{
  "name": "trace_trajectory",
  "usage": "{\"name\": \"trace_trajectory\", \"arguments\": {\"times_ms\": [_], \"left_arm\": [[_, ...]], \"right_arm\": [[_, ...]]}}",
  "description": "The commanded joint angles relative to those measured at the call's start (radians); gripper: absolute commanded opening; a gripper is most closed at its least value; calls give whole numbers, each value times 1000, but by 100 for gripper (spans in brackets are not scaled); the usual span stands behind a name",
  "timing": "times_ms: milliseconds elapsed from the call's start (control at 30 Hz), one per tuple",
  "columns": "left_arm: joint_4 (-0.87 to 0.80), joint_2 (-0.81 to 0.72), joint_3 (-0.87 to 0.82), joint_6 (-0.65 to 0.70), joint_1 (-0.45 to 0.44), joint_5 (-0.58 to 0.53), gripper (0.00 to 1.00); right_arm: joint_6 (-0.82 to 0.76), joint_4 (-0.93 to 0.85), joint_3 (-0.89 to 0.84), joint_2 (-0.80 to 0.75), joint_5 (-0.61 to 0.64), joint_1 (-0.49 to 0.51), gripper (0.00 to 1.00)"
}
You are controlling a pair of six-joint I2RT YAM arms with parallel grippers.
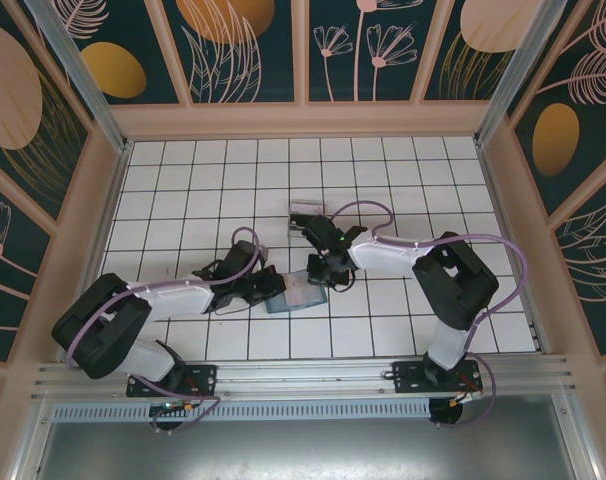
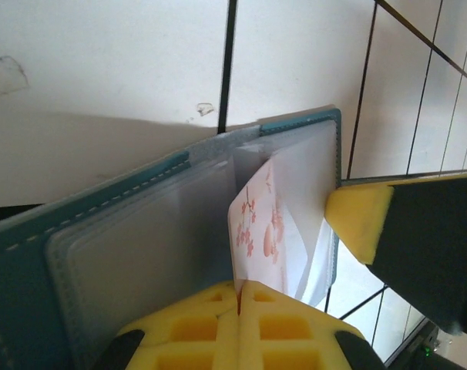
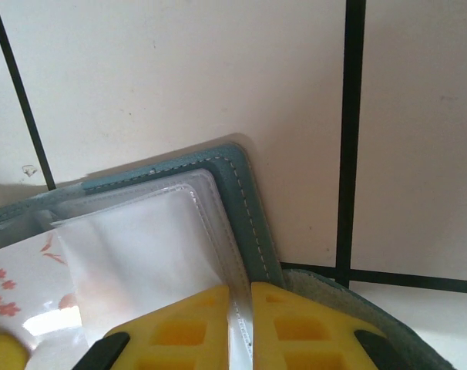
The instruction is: Take the credit cards out of the card holder
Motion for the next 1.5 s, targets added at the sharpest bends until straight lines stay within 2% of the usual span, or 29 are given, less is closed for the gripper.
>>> {"name": "trace_trajectory", "arguments": {"times_ms": [0,400,467,700,867,1067,1200,1467], "left_arm": [[-241,-39,59,117,3,-41,6],[-567,-83,270,475,3,-80,5],[-603,-72,306,540,4,-94,2],[-756,15,520,768,2,-238,0],[-799,67,597,968,2,-322,0],[-854,161,723,1230,2,-285,0],[-899,212,798,1444,2,-220,0],[-956,321,954,1768,3,-312,0]], "right_arm": [[6,-43,-14,46,14,6,13],[8,-46,17,-16,4,5,16],[8,-52,27,-31,6,3,17],[6,-54,28,-103,37,-10,19],[-8,-62,8,-167,60,-46,20],[-50,-80,-24,-234,75,-119,20],[-74,-96,-36,-265,84,-162,21],[-96,-126,-43,-312,93,-207,21]]}}
